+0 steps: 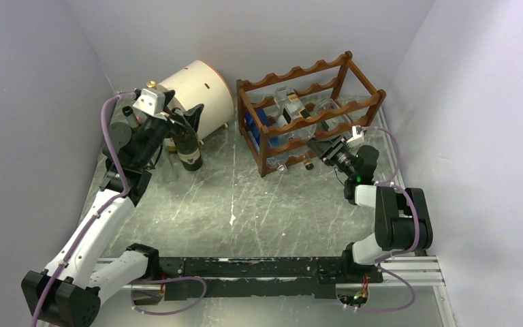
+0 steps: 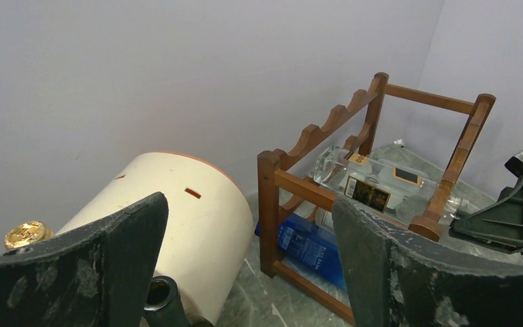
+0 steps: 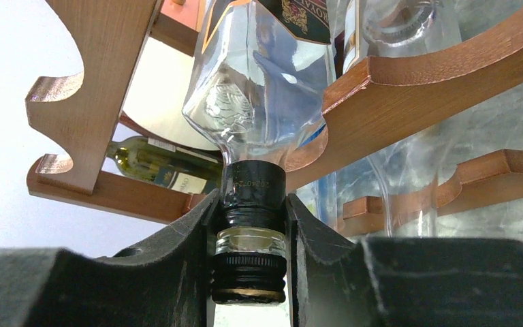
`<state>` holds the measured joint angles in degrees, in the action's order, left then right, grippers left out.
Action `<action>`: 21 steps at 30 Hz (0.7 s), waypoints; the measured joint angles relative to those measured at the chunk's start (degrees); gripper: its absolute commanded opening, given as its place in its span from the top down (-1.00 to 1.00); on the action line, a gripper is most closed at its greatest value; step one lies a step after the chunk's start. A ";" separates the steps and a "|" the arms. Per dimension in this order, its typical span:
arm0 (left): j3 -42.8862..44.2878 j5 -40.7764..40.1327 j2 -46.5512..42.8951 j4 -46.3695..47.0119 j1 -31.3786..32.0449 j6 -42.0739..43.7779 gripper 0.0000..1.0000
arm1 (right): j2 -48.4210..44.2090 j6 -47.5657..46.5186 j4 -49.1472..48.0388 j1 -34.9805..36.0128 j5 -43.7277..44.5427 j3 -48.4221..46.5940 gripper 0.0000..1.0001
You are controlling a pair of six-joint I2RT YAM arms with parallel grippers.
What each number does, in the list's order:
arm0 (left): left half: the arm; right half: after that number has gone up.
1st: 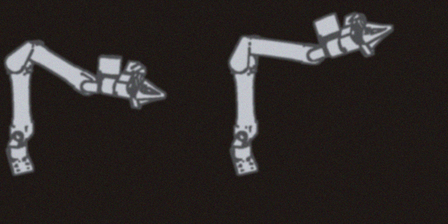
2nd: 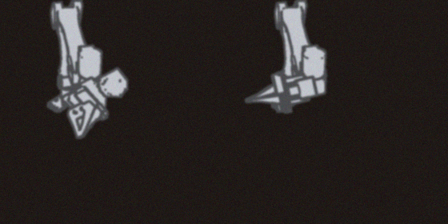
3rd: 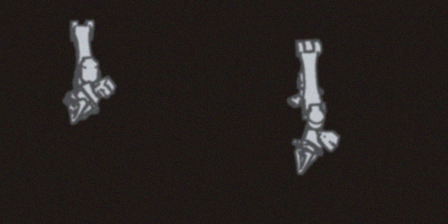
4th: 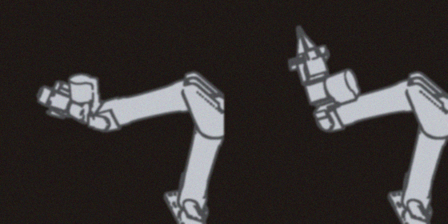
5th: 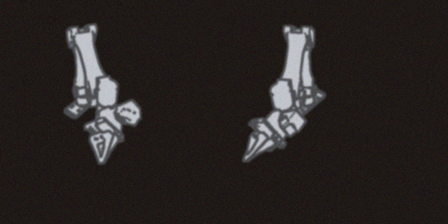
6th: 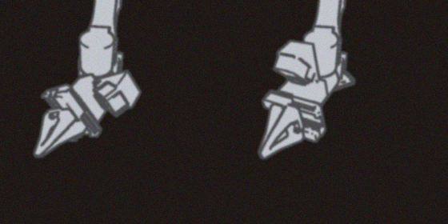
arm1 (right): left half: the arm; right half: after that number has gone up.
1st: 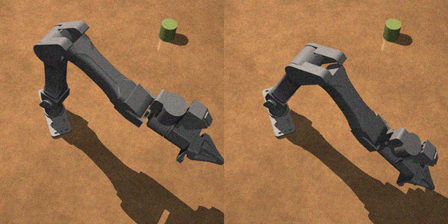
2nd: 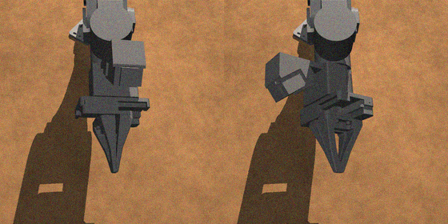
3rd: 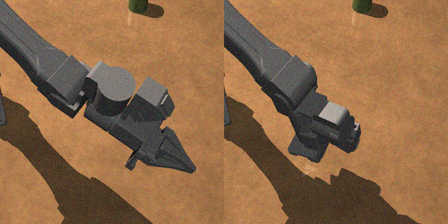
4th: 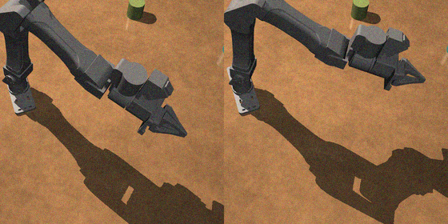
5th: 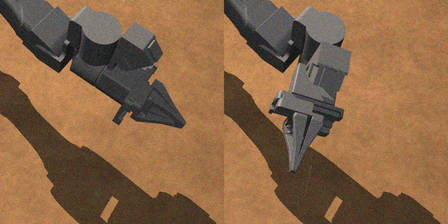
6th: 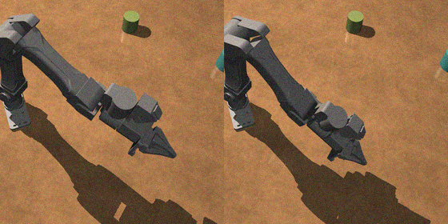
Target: Take the wine bottle off the wine rack
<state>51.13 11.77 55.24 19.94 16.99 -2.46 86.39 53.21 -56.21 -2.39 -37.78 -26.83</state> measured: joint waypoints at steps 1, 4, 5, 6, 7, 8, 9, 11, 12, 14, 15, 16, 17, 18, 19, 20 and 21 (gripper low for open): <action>0.00 0.00 0.00 0.00 0.00 -0.09 -0.87 | -0.33 0.37 -0.61 -0.13 0.09 0.70 1.00; 0.00 0.00 0.00 0.00 0.00 -0.15 -0.87 | -1.40 0.94 -1.44 -0.20 0.44 2.19 1.00; 0.00 0.00 0.00 0.00 0.00 -0.15 -0.87 | -1.84 0.98 -1.44 -0.22 0.59 2.58 1.00; 0.00 0.00 0.00 0.00 0.00 -0.17 -0.87 | -2.19 1.01 -1.42 -0.22 0.70 2.86 1.00; 0.00 0.00 0.00 0.00 0.00 -0.22 -0.87 | -2.47 1.07 -1.42 -0.24 0.72 3.08 1.00; 0.00 0.02 0.00 0.00 0.00 -0.31 -0.86 | -2.56 1.27 -1.42 -0.28 0.70 3.13 1.00; 0.00 0.02 0.00 0.00 0.00 -0.35 -0.87 | -2.58 1.62 -1.55 -0.28 0.72 3.17 1.00; 0.00 0.02 0.00 0.00 0.00 -0.35 -0.87 | -2.58 2.58 -1.88 -0.33 0.79 3.28 1.00; 0.00 0.02 0.00 0.00 0.00 -0.35 -0.87 | -2.60 3.17 -1.92 -0.35 0.83 3.28 1.00; 0.00 0.02 0.00 0.00 0.00 -0.35 -0.87 | -2.97 4.07 -1.92 -0.35 1.05 3.34 1.00; 0.00 0.02 0.00 0.00 0.00 -0.37 -0.87 | -3.39 4.59 -1.90 -0.42 1.31 3.45 1.00; 0.00 0.02 0.00 0.00 0.00 -0.39 -0.87 | -4.00 4.94 -1.88 -0.46 1.38 3.63 1.00; 0.00 0.02 0.02 0.00 0.00 -0.42 -0.87 | -5.01 5.42 -1.90 -0.63 1.31 4.09 1.00; 0.00 0.04 0.04 0.00 0.00 -0.46 -0.87 | -5.79 5.79 -1.97 -0.70 1.33 4.52 1.00; 0.00 0.04 0.04 0.00 0.00 -0.52 -0.87 | -6.58 6.19 -2.32 -0.94 1.36 5.01 1.00; 0.00 0.04 0.07 0.00 0.00 -0.57 -0.87 | -7.06 6.51 -2.69 -1.03 1.40 5.38 1.00; 0.00 0.04 0.07 0.00 0.00 -0.57 -0.87 | -7.56 6.95 -3.41 -1.07 1.57 5.88 1.00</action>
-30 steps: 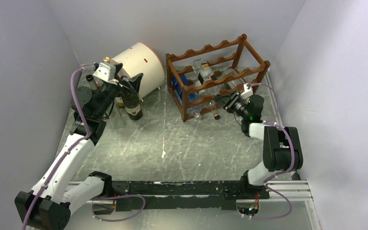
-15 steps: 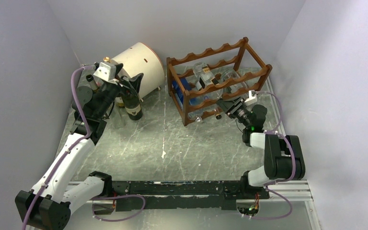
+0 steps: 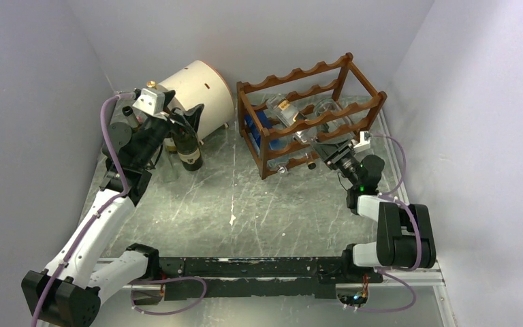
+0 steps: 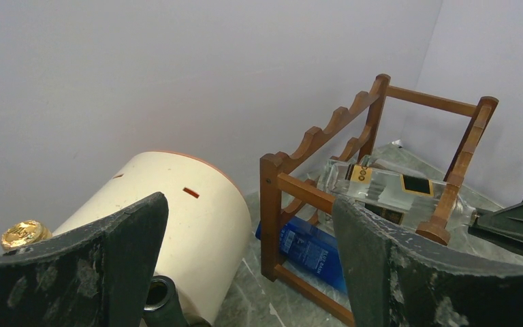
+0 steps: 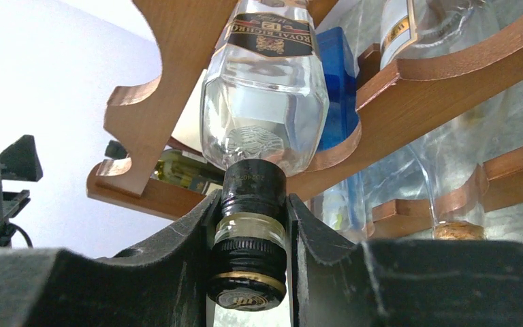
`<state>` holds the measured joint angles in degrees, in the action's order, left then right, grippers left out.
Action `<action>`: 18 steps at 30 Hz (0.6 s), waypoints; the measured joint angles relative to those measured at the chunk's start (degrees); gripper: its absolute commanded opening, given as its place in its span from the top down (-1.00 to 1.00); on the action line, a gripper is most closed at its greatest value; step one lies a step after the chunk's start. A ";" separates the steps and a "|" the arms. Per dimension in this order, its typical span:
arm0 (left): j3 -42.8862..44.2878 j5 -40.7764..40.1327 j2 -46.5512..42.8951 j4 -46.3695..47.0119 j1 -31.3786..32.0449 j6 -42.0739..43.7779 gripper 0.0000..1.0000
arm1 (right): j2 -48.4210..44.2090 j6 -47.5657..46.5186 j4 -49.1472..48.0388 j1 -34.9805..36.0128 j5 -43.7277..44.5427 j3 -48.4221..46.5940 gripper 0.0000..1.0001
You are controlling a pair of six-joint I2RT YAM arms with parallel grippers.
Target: Take the wine bottle off the wine rack
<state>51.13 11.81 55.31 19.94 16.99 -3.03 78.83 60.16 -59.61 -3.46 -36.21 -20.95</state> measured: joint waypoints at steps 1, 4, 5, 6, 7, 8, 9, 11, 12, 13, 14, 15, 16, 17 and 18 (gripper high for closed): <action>0.00 0.00 0.00 0.00 0.00 -0.02 -0.87 | -0.31 0.26 -0.63 -0.02 0.04 0.42 1.00; 0.00 0.00 0.00 0.00 0.00 0.00 -0.87 | -0.76 1.07 -2.82 -0.09 0.48 1.88 1.00; 0.00 0.00 0.00 0.00 0.00 -0.02 -0.87 | -0.90 1.31 -3.21 -0.20 0.52 2.36 1.00; 0.00 0.00 0.00 0.00 0.00 -0.02 -0.87 | -1.07 1.57 -3.45 -0.26 0.55 2.82 1.00; 0.00 0.00 0.00 0.00 0.00 -0.02 -0.87 | -1.36 1.66 -3.39 -0.35 0.57 3.23 1.00; 0.00 0.00 0.00 0.00 0.00 0.00 -0.87 | -1.77 1.68 -2.95 -0.39 0.63 3.56 1.00; 0.00 0.00 0.00 0.00 0.00 0.00 -0.87 | -2.36 1.66 -2.29 -0.46 0.63 3.85 1.00; 0.00 0.00 0.00 0.00 0.00 -0.02 -0.88 | -3.89 1.57 -1.01 -0.63 0.66 4.48 1.00; 0.00 0.00 0.00 0.00 0.00 0.00 -0.87 | -4.96 1.57 -0.15 -0.81 0.68 4.87 1.00; 0.00 0.00 0.00 0.00 0.00 0.00 -0.88 | -6.12 1.66 0.52 -1.05 0.72 5.38 1.00; 0.00 0.00 0.00 0.00 0.00 0.00 -0.87 | -7.26 1.84 1.07 -1.29 0.74 6.01 1.00; 0.00 0.00 0.00 0.00 0.00 -0.02 -0.87 | -8.20 2.10 1.29 -1.42 0.87 6.58 1.00; 0.00 0.00 0.00 0.00 0.00 -0.04 -0.87 | -9.42 2.60 1.44 -1.64 1.07 7.48 1.00; 0.00 0.00 0.00 0.00 0.00 -0.11 -0.87 | -10.75 3.08 1.79 -1.81 1.20 8.37 1.00; 0.00 0.00 0.00 0.00 0.00 -0.20 -0.87 | -12.07 3.43 2.45 -1.92 1.38 9.05 1.00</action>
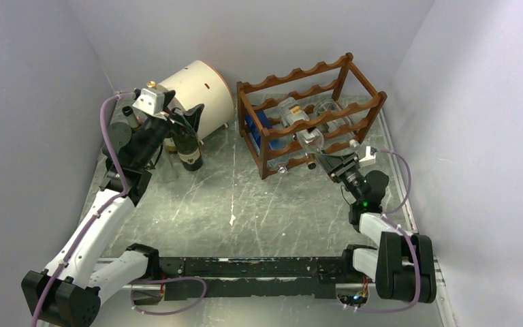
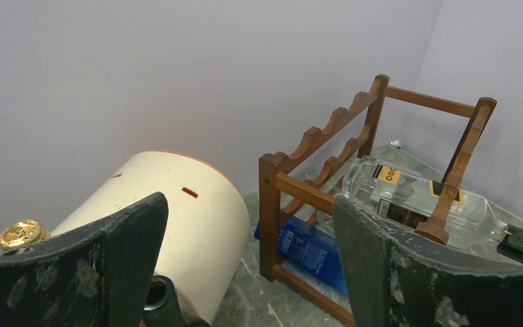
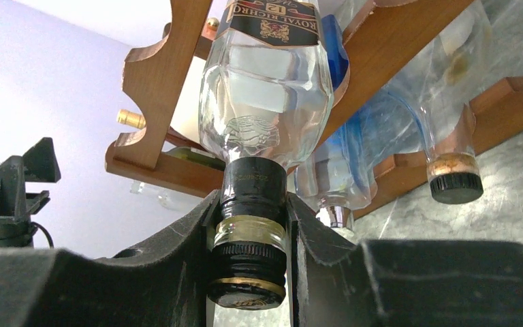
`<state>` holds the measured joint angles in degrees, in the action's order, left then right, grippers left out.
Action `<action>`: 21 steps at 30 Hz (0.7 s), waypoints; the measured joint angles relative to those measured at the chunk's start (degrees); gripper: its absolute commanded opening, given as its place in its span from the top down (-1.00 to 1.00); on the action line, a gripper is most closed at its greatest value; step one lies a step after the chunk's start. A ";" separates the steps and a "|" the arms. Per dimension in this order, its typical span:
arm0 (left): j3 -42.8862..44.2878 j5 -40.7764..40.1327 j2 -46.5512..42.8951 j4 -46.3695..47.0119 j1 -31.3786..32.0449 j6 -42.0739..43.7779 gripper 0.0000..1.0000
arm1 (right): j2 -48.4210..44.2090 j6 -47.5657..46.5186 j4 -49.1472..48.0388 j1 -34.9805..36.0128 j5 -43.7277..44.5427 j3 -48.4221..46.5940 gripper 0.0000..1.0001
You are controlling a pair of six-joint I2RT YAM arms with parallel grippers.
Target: Take the wine bottle off the wine rack
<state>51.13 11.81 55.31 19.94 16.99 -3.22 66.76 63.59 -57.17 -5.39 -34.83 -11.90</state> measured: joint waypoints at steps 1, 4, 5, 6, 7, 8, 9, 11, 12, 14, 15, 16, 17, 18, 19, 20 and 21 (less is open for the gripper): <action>0.00 0.02 0.00 0.00 0.00 -0.07 -0.87 | -0.98 0.17 0.70 -0.09 0.13 0.35 1.00; 0.00 0.04 0.00 0.00 0.00 -0.31 -0.87 | -4.33 0.28 4.70 -0.22 0.48 0.57 1.00; 0.00 0.07 0.00 0.00 0.00 -0.42 -0.87 | -5.42 0.11 6.08 -0.26 0.52 0.57 1.00; 0.00 0.11 0.02 0.00 0.00 -0.48 -0.87 | -6.32 -0.13 7.28 -0.31 0.55 0.55 1.00; 0.00 0.20 0.07 0.00 0.00 -0.57 -0.86 | -7.56 -0.55 9.03 -0.35 0.59 0.57 1.00; 0.00 0.26 0.17 0.00 0.00 -0.61 -0.86 | -8.79 -0.92 10.75 -0.39 0.59 0.55 1.00; 0.00 0.31 0.24 0.00 0.00 -0.66 -0.87 | -9.94 -1.25 12.35 -0.44 0.57 0.55 1.00; 0.00 0.35 0.48 0.02 0.00 -0.68 -0.86 | -11.74 -1.75 15.10 -0.57 0.59 0.57 1.00; 0.00 0.39 0.59 0.00 0.00 -0.72 -0.86 | -12.31 -1.86 15.96 -0.63 0.57 0.55 1.00; 0.00 0.44 0.70 0.00 0.00 -0.87 -0.86 | -13.49 -1.90 18.08 -0.68 0.52 0.57 1.00; 0.00 0.46 0.76 0.00 0.00 -1.01 -0.86 | -14.08 -1.90 19.06 -0.68 0.37 0.55 1.00; 0.00 0.48 0.81 0.00 0.00 -1.11 -0.86 | -14.51 -1.90 19.85 -0.68 0.28 0.55 1.00; 0.00 0.55 0.90 0.00 0.00 -1.27 -0.86 | -15.08 -1.92 20.87 -0.68 0.13 0.55 1.00; 0.00 0.68 0.96 0.00 0.00 -1.36 -0.86 | -15.67 -2.12 21.99 -0.68 -0.13 0.55 1.00; 0.00 0.83 1.03 0.00 0.00 -1.55 -0.86 | -16.39 -2.38 23.15 -0.68 -0.39 0.46 1.00; 0.00 0.96 1.09 0.02 0.00 -1.70 -0.86 | -17.27 -2.80 24.72 -0.68 -0.57 0.22 1.00; 0.00 1.07 1.16 0.02 0.00 -1.79 -0.86 | -18.03 -3.08 26.10 -0.68 -0.66 -0.11 1.00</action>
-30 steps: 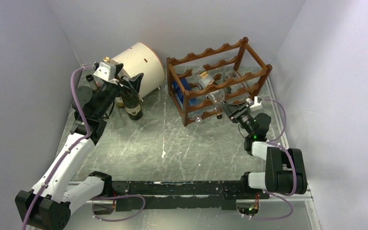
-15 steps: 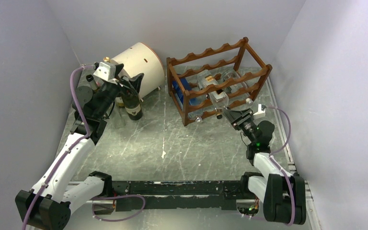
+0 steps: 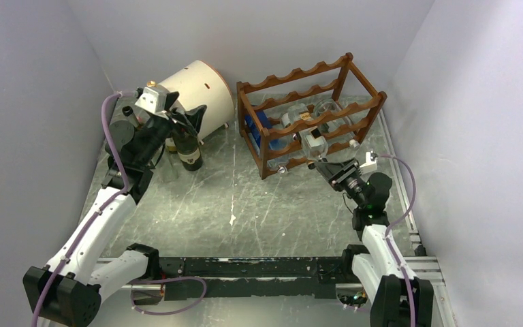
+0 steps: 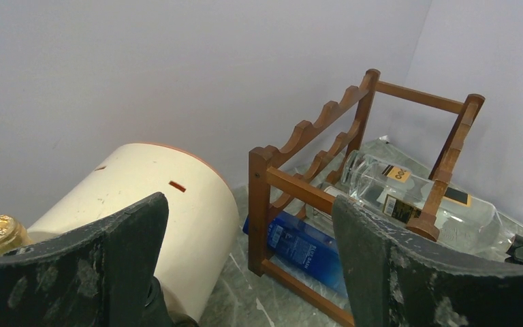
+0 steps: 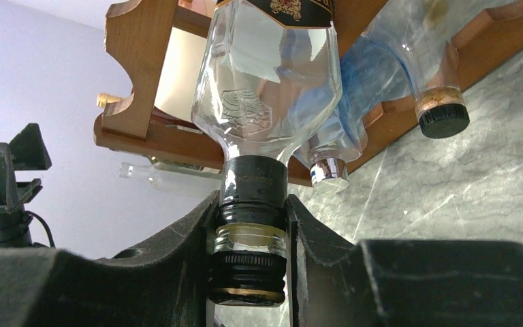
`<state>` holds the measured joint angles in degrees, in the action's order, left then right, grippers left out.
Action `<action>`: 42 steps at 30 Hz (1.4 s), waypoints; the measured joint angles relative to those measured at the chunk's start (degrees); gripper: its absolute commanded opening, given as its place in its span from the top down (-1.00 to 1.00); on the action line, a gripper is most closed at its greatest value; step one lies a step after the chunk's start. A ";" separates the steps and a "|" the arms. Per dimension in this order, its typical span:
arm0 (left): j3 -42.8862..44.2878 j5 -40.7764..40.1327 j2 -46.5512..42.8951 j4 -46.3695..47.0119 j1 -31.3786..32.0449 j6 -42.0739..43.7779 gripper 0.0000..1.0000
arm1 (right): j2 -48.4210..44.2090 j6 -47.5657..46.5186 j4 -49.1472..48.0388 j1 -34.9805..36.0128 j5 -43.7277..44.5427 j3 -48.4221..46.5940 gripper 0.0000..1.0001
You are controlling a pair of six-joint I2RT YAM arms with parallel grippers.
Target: Take the wine bottle off the wine rack
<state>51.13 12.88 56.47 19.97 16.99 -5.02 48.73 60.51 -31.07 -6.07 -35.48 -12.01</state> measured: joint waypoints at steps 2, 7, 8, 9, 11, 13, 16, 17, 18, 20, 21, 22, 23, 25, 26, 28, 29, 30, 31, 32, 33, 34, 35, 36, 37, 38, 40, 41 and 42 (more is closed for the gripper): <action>0.00 0.22 0.09 0.00 0.00 -0.31 -0.86 | -1.92 -0.63 3.48 -0.04 -0.02 -0.81 1.00; 0.00 0.48 0.31 0.04 0.00 -0.74 -0.86 | -6.51 -0.74 10.67 -0.26 0.22 -2.01 1.00; 0.00 0.48 0.37 0.04 0.00 -0.81 -0.86 | -7.15 -0.39 11.50 -0.28 0.24 -2.08 1.00; 0.00 0.48 0.48 0.04 0.04 -0.83 -0.86 | -7.96 0.07 12.57 -0.31 0.28 -2.12 1.00; 0.00 0.50 0.66 0.04 0.15 -0.87 -0.86 | -9.55 0.98 14.29 -0.33 0.37 -2.12 1.00; 0.00 0.50 0.70 0.02 0.26 -0.90 -0.86 | -11.30 1.97 16.17 -0.35 0.42 -2.14 1.00; 0.00 0.50 0.70 0.04 0.59 -0.90 -0.86 | -14.14 3.23 19.19 -0.35 0.57 -2.14 1.00; 0.00 0.50 0.70 0.04 0.66 -0.90 -0.86 | -14.91 3.72 19.98 -0.35 0.57 -2.14 1.00; 0.00 0.50 0.70 0.04 0.74 -0.92 -0.86 | -15.39 4.02 20.59 -0.35 0.52 -2.14 1.00; 0.00 0.50 0.70 0.02 0.94 -0.94 -0.86 | -16.24 4.74 21.73 -0.35 0.52 -2.19 1.00; 0.00 0.50 0.72 0.02 1.09 -0.94 -0.86 | -16.70 4.90 22.67 -0.35 0.52 -2.47 1.00; 0.00 0.50 0.72 0.04 1.22 -0.94 -0.86 | -17.07 4.87 23.56 -0.35 0.61 -2.86 1.00; 0.00 0.50 0.74 0.02 1.44 -0.92 -0.86 | -17.46 4.66 25.46 -0.35 0.70 -3.76 1.00; 0.00 0.48 0.79 0.04 1.95 -0.90 -0.86 | -18.16 3.52 29.97 -0.35 1.38 -6.14 1.00; 0.00 0.48 0.83 0.04 2.16 -0.90 -0.86 | -18.60 2.78 32.46 -0.35 1.84 -7.48 1.00; 0.00 0.48 0.98 0.02 2.64 -0.85 -0.86 | -19.80 1.55 36.35 -0.35 2.64 -9.33 1.00; 0.00 0.46 1.05 0.02 2.86 -0.83 -0.86 | -20.72 0.96 38.40 -0.35 3.13 -10.21 1.00; 0.00 0.46 1.09 0.02 3.15 -0.79 -0.87 | -21.62 0.42 40.37 -0.35 3.52 -11.02 1.00; 0.00 0.44 1.09 0.02 3.45 -0.76 -0.87 | -22.43 -0.04 42.16 -0.35 3.89 -11.76 1.00; 0.00 0.42 1.11 0.02 3.78 -0.68 -0.87 | -23.17 -0.57 43.67 -0.33 4.17 -12.37 1.00; 0.00 0.39 1.11 0.02 4.09 -0.57 -0.87 | -23.69 -1.07 45.05 -0.33 4.35 -12.94 1.00; 0.00 0.39 1.11 0.02 4.42 -0.44 -0.87 | -24.22 -1.64 46.82 -0.31 4.61 -13.84 1.00; 0.00 0.37 1.11 0.02 4.72 -0.33 -0.87 | -24.59 -2.19 48.59 -0.31 4.96 -14.82 1.00; 0.00 0.35 1.11 0.00 4.92 -0.26 -0.87 | -24.79 -2.73 50.12 -0.31 5.16 -15.78 1.00; 0.00 0.35 1.11 0.00 5.14 -0.13 -0.87 | -24.90 -3.17 51.52 -0.31 5.33 -16.63 1.00; 0.00 0.31 1.09 0.00 5.33 -0.09 -0.87 | -25.00 -3.61 52.76 -0.31 5.38 -17.40 1.00; 0.00 0.22 1.11 -0.02 5.64 0.15 -0.87 | -25.24 -4.22 54.73 -0.31 5.53 -18.51 1.00; 0.00 0.17 1.09 -0.02 5.75 0.26 -0.87 | -25.44 -4.42 55.91 -0.31 5.70 -19.10 1.00; 0.00 0.13 1.09 -0.04 5.90 0.37 -0.87 | -25.70 -4.52 56.92 -0.31 5.88 -19.63 1.00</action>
<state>51.13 13.02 57.56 19.92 22.90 -4.64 23.03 55.99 25.85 -6.37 -29.61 -31.64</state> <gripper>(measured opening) 0.933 0.367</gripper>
